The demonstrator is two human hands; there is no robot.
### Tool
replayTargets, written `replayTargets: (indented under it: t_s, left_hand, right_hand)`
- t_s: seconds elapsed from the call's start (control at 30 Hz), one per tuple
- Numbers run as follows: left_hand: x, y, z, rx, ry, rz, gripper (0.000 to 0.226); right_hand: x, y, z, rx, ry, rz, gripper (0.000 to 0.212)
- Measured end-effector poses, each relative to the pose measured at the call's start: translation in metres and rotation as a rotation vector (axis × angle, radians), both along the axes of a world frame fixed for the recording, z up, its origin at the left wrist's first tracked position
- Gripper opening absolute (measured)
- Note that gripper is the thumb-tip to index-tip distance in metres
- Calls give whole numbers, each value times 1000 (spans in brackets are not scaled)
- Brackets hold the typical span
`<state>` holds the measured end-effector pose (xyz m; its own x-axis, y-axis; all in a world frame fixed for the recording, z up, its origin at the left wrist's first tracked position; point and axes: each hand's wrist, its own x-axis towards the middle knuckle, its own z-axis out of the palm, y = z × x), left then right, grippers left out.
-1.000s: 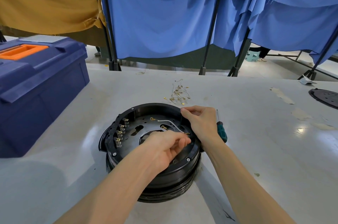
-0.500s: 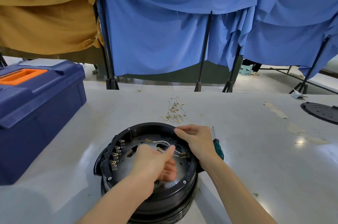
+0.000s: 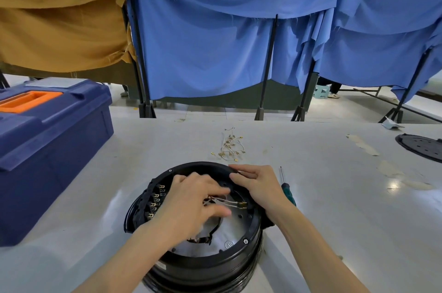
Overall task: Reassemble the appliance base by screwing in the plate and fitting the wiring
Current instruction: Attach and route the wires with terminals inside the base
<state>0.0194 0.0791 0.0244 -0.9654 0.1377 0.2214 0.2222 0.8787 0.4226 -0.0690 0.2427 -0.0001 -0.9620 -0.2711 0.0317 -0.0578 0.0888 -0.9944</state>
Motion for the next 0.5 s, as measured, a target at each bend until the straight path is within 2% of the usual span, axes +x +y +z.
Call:
replayTargets:
  t_s: [0.07, 0.13, 0.2, 0.3, 0.5]
  left_hand:
    - [-5, -13, 3, 82, 95, 96, 46]
    - [-12, -30, 5, -19, 150, 252, 46]
    - [-18, -45, 3, -64, 52, 348, 47]
    - [-22, -57, -4, 66, -123, 349, 45]
    - [-28, -44, -9, 42, -93, 347, 32]
  right_hand:
    - [-1, 1, 0, 2, 4, 13, 26]
    - [-2, 2, 0, 32, 25, 25, 27]
    - [-4, 5, 1, 68, 40, 47, 27]
    - [-9, 14, 5, 107, 33, 96, 25]
    - [-16, 34, 18, 173, -22, 187, 16]
